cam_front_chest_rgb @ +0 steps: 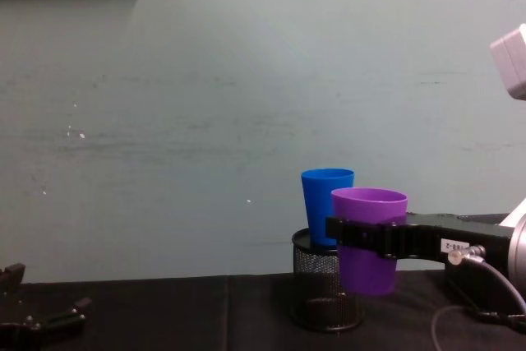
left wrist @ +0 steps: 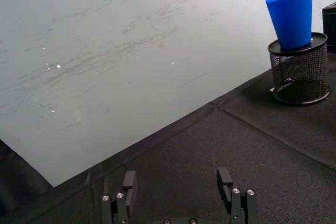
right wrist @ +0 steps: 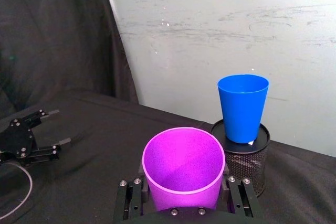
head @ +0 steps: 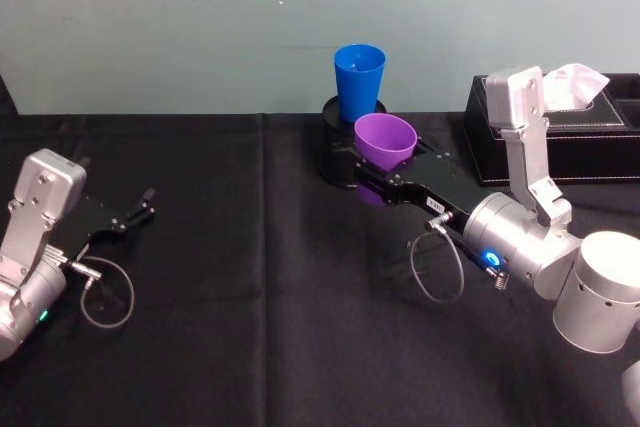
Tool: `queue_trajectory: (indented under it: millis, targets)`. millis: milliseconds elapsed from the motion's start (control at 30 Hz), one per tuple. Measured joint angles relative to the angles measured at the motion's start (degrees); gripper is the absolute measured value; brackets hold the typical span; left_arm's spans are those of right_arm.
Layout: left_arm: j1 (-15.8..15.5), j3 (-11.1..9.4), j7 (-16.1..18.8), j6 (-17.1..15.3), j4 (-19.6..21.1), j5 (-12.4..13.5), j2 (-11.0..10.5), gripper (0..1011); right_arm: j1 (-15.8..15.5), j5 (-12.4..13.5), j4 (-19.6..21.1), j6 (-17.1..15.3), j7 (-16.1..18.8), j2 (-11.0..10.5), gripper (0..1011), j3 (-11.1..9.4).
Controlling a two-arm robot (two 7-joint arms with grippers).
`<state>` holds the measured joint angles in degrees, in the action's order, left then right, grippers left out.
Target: Pick up one cup with a gripper and tap it against the other cup.
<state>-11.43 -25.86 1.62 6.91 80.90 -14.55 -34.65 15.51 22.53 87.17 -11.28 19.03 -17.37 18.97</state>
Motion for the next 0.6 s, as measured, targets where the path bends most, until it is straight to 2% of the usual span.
queue_trajectory:
  millis: [600]
  targets:
    - [0.00, 0.00, 0.00, 0.00, 0.00, 0.00, 0.00, 1000, 0.00, 0.00, 0.00, 0.00, 0.00, 0.00, 731, 0.00]
